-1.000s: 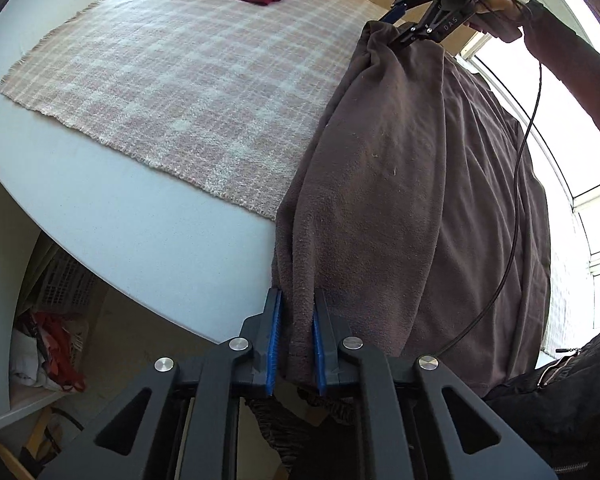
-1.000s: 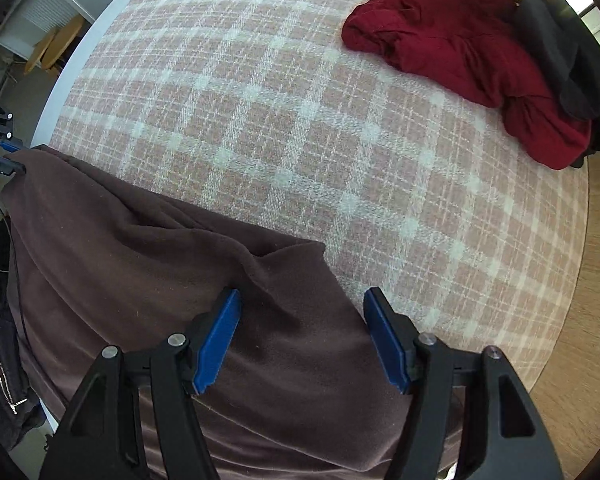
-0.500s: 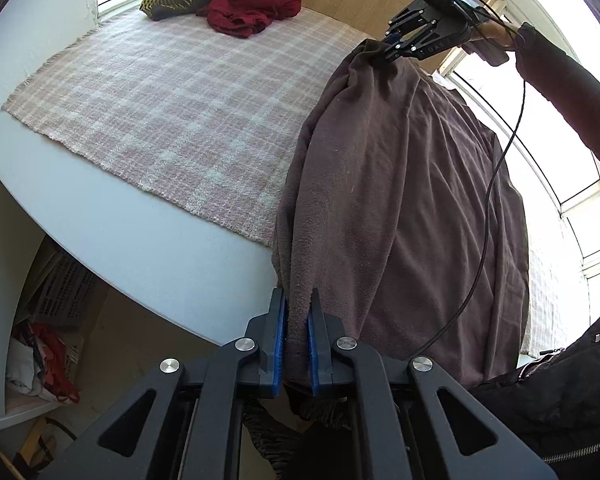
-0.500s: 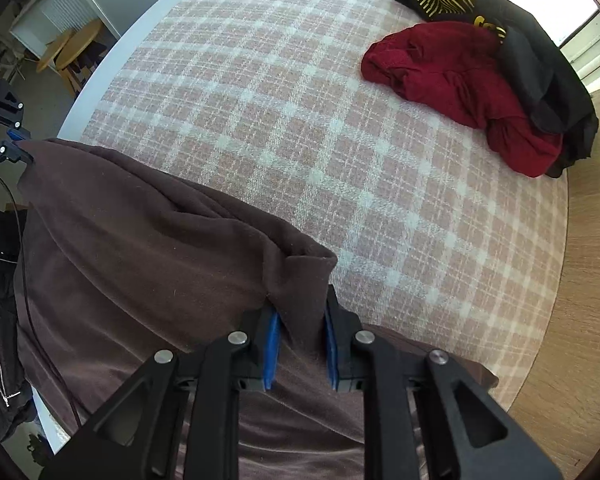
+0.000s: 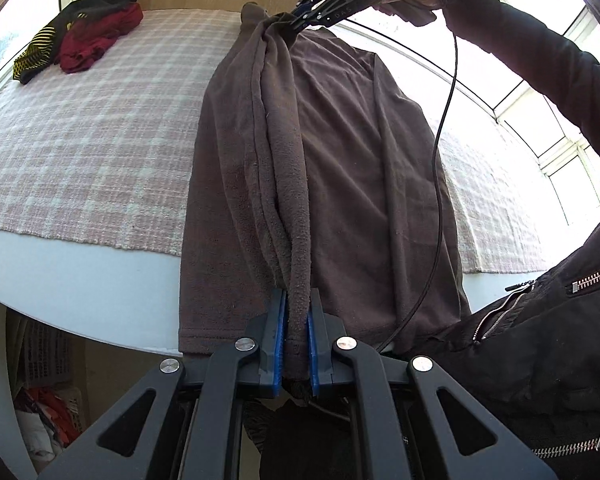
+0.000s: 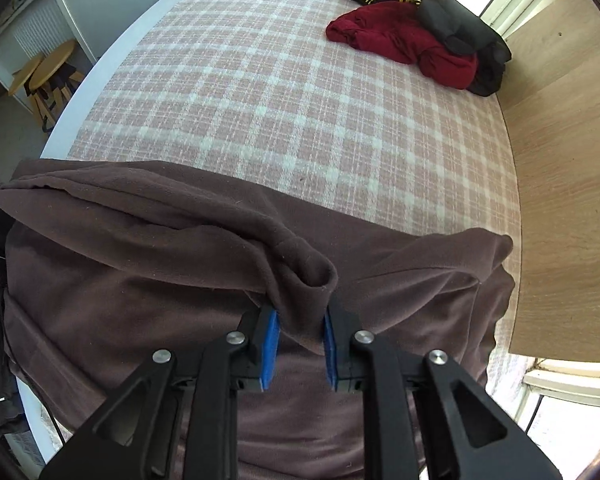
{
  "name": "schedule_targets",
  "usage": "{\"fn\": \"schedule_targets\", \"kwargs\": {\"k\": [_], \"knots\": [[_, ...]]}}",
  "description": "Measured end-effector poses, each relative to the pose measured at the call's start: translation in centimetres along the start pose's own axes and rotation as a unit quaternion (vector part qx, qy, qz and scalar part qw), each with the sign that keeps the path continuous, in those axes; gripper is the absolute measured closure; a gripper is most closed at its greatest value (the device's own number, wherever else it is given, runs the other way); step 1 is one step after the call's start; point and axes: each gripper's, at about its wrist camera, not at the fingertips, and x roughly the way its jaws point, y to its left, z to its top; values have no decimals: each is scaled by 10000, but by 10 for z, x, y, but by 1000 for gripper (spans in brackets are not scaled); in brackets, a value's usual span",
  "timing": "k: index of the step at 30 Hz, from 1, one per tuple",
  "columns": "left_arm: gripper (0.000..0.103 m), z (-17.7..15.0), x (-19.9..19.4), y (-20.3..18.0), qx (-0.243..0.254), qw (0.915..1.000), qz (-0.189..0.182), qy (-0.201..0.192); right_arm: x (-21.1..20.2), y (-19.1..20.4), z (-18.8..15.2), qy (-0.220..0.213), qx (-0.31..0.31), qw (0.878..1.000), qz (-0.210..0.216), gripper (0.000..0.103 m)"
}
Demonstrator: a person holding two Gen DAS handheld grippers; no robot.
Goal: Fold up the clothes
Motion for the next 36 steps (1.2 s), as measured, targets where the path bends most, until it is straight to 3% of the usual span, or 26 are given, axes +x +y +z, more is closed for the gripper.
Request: {"fn": "schedule_targets", "kwargs": {"k": [3, 6, 10, 13, 14, 16, 17, 21, 23, 24, 27, 29, 31, 34, 36], "knots": [[92, -3, 18, -15, 198, 9995, -115, 222, 9, 10, -24, 271, -127, 9986, -437, 66], [92, -6, 25, -21, 285, 9990, -139, 323, 7, 14, -43, 356, -159, 9965, -734, 65], [90, -12, 8, -18, 173, 9989, -326, 286, -14, 1, -59, 257, 387, 9983, -363, 65], [90, -18, -8, -16, 146, 9980, -496, 358, -38, -10, -48, -361, 945, 9948, -87, 64], [90, -20, -15, -16, 179, 9983, -442, 349, -42, -12, -41, -590, 1115, 9920, 21, 61], [90, -18, -26, -14, 205, 9990, -289, 289, -42, -16, -25, -927, 1368, 9861, 169, 46], [90, -14, -31, -9, 161, 9995, -195, 187, -39, -16, -17, -1029, 1448, 9839, 204, 46], [90, 7, -41, 7, 35, 9997, 54, -256, 3, -10, -1, -529, 1430, 9881, 223, 46], [90, 17, -28, 11, 57, 9993, -119, -360, 21, -8, -7, -315, 1462, 9885, 216, 46], [90, 21, -18, 12, 86, 9991, -217, -345, 28, -6, -15, -247, 1507, 9880, 226, 46], [90, 15, 32, 12, 242, 9992, -215, 238, 52, -6, -42, -60, 1811, 9827, 391, 39], [91, 4, 48, 16, 279, 9984, -178, 456, 47, -17, -54, -279, 2246, 9709, 782, 38], [91, 2, 45, 26, 13, 9984, -338, 449, 31, -30, -60, -603, 2503, 9605, 1058, 38], [91, 2, 42, 34, -149, 9983, -370, 424, 0, -54, -52, -1269, 2678, 9519, 784, 38], [91, 2, 44, 34, -128, 9982, -354, 466, -1, -72, -35, -1416, 2769, 9487, 577, 38]]}}
